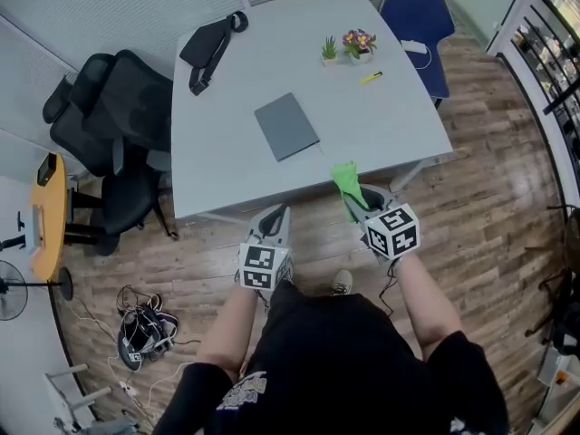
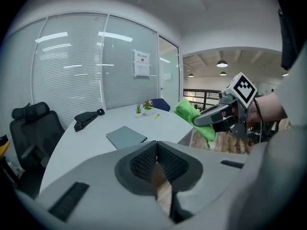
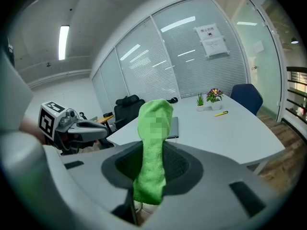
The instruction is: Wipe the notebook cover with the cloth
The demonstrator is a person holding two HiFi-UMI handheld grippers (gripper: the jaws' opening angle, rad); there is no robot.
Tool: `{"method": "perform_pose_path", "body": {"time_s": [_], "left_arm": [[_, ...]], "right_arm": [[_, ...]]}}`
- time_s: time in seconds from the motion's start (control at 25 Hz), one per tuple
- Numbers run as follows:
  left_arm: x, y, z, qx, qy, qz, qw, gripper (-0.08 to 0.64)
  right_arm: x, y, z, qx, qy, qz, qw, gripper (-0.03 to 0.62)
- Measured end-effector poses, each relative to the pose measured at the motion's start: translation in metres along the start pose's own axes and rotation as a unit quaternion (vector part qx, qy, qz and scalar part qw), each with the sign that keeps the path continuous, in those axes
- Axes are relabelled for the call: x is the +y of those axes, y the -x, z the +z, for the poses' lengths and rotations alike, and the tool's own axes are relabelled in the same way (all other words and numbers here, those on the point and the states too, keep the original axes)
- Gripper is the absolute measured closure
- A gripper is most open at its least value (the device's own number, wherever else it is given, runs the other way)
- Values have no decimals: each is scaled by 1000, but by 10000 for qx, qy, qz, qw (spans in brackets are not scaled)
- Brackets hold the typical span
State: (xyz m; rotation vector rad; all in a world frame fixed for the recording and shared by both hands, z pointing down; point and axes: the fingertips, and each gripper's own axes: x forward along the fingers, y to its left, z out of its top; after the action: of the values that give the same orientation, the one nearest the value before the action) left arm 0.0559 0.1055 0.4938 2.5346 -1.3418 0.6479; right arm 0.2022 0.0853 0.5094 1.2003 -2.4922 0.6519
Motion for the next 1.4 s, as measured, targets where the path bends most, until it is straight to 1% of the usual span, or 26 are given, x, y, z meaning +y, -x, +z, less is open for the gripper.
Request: {"method": "perform_pose_path", "body": {"time_s": [0.12,0.2,0.44,0.68,1.0,1.2,1.4], "left_arm": [[-5,9,-9,120,31,102,9999,554],[-8,16,-14,145,51,85,9998,554],[-4,39,-25,15,81,-146,9999,554],[22,64,-39,-139,119,-335,9993,554],[59,81,-40,-370,238,-623,9971,554],[67,90,-39,-463,211,-799,9955,554],[70,92,-33,-534,203,-804,9951,554]], "right_arm": [[7,7,-7,-10,-105,21,9999,482],[14,8,-11,3,-151,19,9999,482],[43,-4,-19,40,-253,-2,9997,482],[86,-24,-19,36,-203,-127,9997,482],[126,-34,-10,-23,-130,-494,9987,482],[140,-33,-6,-70,-101,-660,9977,482],[146,-32,-5,-17,12,-716,9974,482]]}}
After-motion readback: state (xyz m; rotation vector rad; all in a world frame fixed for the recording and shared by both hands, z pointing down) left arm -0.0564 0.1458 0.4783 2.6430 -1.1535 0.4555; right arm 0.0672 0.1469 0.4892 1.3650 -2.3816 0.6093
